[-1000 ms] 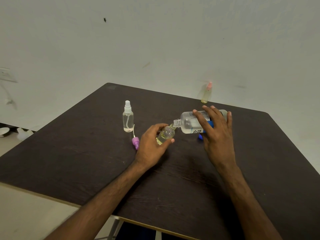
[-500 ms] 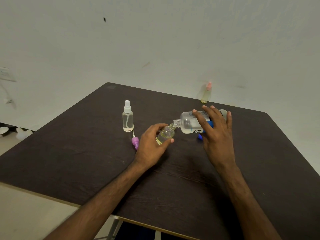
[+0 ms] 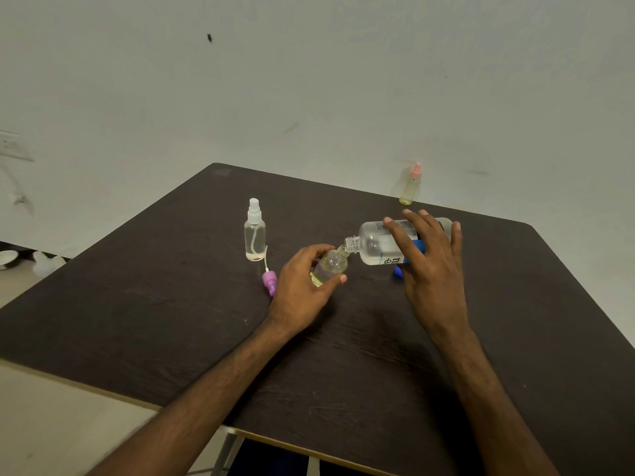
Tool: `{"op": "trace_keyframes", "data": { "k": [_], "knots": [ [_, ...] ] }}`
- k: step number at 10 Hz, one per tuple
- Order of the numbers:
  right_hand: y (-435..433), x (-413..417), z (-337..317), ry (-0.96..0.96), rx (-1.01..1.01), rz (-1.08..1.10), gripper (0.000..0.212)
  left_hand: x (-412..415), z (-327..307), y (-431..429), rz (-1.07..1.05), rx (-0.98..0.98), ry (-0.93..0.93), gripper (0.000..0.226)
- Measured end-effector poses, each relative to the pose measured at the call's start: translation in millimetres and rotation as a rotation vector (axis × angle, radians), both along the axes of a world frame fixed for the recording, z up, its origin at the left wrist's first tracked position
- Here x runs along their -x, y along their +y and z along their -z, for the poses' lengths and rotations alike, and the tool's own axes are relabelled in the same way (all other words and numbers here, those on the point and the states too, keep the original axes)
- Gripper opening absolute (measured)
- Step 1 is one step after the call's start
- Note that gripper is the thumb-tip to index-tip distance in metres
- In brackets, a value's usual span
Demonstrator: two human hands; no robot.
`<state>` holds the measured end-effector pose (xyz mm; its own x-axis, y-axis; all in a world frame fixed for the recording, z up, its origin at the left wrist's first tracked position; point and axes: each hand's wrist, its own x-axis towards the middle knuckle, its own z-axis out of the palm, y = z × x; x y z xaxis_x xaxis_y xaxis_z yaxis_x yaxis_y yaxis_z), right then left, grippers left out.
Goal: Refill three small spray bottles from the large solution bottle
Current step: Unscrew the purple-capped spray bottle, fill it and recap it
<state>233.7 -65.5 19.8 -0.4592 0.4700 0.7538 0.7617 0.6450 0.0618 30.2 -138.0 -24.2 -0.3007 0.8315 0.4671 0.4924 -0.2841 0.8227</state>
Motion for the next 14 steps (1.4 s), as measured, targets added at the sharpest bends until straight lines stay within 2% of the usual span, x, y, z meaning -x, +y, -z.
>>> {"op": "trace_keyframes", "data": {
  "k": [14],
  "knots": [
    [-3.3,1.3,-2.9,0.002,-0.01,0.012,0.089,-0.7,-0.6,-0.8,0.0,-0.003,-0.008,0.047]
  ]
}}
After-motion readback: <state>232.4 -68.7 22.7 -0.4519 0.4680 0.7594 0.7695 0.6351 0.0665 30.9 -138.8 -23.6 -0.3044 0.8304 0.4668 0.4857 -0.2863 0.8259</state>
